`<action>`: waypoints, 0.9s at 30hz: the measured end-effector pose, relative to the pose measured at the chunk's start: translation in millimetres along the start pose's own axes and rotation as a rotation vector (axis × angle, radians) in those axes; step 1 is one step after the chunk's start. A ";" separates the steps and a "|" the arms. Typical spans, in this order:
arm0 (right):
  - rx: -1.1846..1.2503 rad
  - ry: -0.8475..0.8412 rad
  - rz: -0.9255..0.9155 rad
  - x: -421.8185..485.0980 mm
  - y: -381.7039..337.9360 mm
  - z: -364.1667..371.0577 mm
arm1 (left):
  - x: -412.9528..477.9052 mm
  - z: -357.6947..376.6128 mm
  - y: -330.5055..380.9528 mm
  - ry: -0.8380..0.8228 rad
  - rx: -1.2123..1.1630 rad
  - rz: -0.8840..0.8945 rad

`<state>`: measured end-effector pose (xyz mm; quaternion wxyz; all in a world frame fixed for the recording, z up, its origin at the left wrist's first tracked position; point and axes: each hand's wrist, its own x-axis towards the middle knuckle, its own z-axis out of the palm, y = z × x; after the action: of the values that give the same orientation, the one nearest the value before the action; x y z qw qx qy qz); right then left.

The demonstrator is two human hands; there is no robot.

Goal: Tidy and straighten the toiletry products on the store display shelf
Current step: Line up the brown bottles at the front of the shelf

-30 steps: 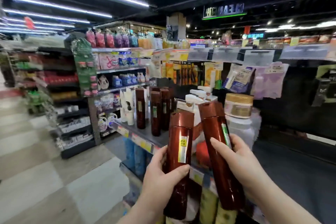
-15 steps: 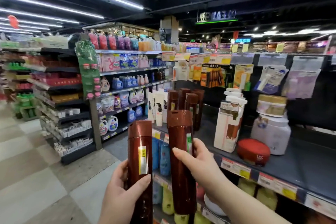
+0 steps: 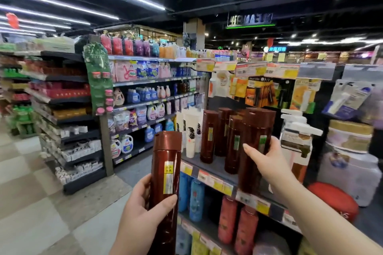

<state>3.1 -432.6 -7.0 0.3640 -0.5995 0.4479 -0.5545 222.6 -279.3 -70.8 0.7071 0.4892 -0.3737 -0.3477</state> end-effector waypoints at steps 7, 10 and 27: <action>-0.106 0.105 0.070 61.2 55.4 10.2 | 83.3 38.6 -6.0 -0.092 -0.002 0.040; -0.142 0.156 0.097 74.8 75.2 13.2 | 108.3 55.6 -14.9 -0.141 -0.012 0.030; -0.247 0.396 0.204 82.7 85.9 23.3 | 213.0 94.7 -39.0 -0.512 -0.028 -0.080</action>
<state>13.4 -540.4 -61.9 0.2472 -0.4710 0.6331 -0.5624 237.4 -513.7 -44.8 0.5819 0.3897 -0.5161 -0.4931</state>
